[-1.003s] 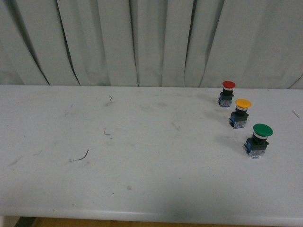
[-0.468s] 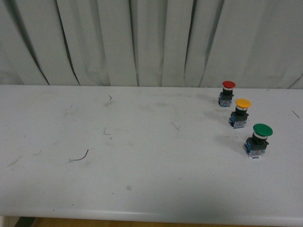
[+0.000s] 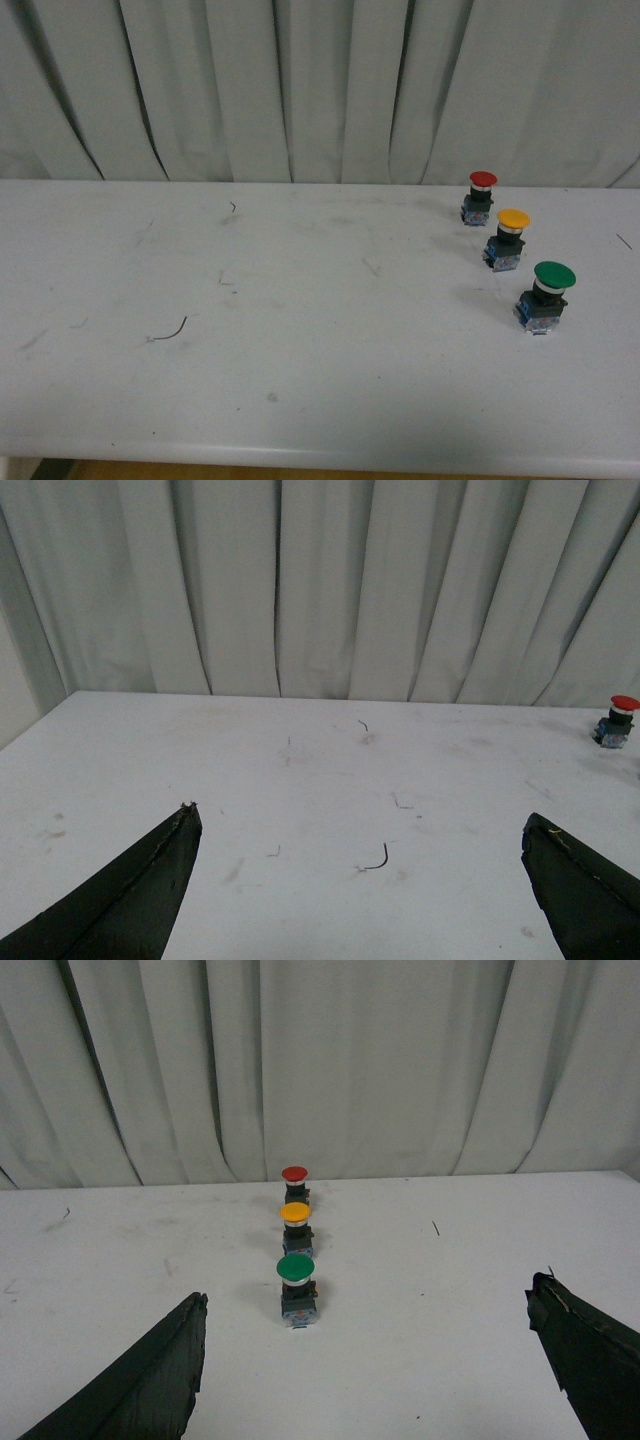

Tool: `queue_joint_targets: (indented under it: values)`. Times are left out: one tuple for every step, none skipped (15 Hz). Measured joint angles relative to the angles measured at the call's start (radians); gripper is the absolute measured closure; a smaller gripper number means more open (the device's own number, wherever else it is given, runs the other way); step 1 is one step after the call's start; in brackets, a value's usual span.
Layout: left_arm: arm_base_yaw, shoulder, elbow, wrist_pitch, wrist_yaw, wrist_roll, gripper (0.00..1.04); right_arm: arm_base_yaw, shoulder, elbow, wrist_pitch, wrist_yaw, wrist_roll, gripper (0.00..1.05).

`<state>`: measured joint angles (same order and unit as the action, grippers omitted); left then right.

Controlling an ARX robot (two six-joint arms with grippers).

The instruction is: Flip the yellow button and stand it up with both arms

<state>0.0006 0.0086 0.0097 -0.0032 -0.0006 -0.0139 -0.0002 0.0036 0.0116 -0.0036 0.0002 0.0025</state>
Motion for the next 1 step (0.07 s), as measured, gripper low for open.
queue_joint_targets:
  values:
    - [0.0, 0.0, 0.0, 0.0, 0.0, 0.0, 0.07, 0.0, 0.0, 0.0, 0.0, 0.0, 0.0, 0.06]
